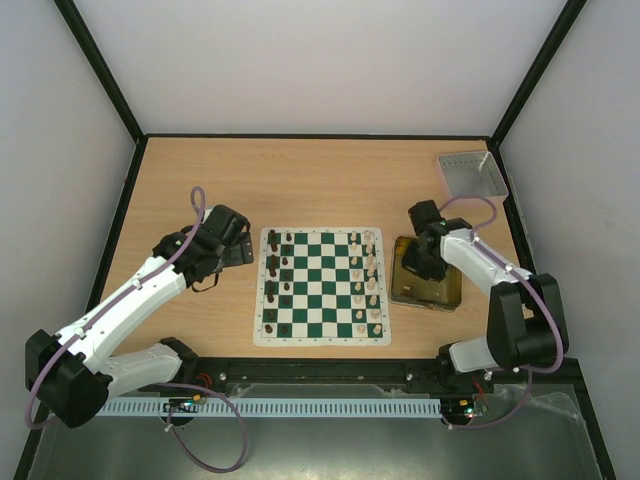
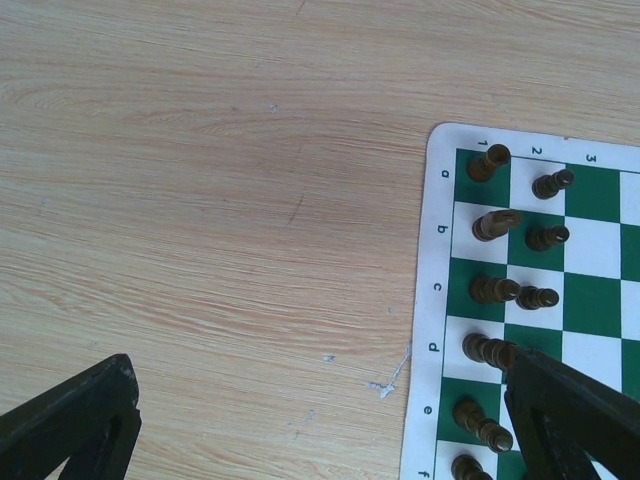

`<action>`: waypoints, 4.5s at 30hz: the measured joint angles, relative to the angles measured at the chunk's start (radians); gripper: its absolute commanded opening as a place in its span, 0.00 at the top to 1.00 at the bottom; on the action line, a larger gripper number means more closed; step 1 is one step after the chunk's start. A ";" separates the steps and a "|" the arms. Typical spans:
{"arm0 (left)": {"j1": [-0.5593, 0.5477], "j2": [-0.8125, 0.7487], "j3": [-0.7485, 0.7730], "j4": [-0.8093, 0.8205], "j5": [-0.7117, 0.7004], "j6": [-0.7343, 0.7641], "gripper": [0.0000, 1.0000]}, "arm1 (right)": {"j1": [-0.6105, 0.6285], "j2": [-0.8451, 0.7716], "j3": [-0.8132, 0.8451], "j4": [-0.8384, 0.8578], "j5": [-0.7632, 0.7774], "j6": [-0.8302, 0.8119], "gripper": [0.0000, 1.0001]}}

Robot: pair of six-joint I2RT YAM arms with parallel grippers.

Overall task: Set up the chess pieces on the board
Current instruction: Pick up the chess piece from the storage box, then place the chess piece on the chessboard.

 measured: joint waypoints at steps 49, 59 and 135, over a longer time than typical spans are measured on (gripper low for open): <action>-0.117 -0.248 0.059 -0.346 -0.494 -0.486 0.01 | 0.956 0.609 0.846 -0.233 -0.080 0.439 0.98; -0.130 -0.262 0.059 -0.344 -0.494 -0.483 0.01 | 0.956 0.645 0.826 -0.251 -0.096 0.420 0.98; -0.141 -0.264 0.055 -0.263 -0.462 -0.390 0.01 | 0.933 0.708 0.832 -0.245 -0.125 0.375 0.71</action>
